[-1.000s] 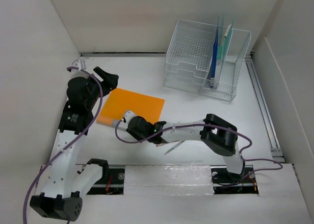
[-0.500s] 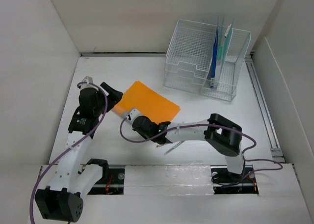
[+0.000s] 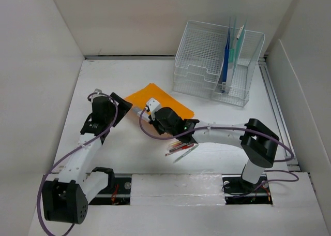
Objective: Organize the desk
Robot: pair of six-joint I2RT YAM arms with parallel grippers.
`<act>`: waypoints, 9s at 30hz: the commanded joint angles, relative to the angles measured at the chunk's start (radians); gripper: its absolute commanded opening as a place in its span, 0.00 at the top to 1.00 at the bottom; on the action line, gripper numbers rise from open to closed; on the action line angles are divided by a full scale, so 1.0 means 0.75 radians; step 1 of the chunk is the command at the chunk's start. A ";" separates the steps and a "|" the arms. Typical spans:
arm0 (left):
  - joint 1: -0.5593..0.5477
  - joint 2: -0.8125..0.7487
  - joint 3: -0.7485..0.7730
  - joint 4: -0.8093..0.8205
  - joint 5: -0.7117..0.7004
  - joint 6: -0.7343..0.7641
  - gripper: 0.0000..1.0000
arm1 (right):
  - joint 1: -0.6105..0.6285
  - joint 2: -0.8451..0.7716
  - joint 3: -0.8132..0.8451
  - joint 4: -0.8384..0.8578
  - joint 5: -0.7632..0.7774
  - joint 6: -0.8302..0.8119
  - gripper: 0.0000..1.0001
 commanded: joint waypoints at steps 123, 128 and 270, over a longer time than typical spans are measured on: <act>-0.118 -0.132 0.366 0.298 0.111 -0.118 0.30 | -0.173 -0.498 -0.050 0.303 0.413 -0.340 1.00; -0.118 -0.247 0.311 0.332 0.131 0.009 0.26 | -0.455 -0.842 -0.044 0.391 0.176 -0.215 1.00; -1.402 0.788 -0.080 1.001 -0.801 -0.811 0.81 | -0.928 -1.106 -0.692 0.015 -0.444 0.567 0.06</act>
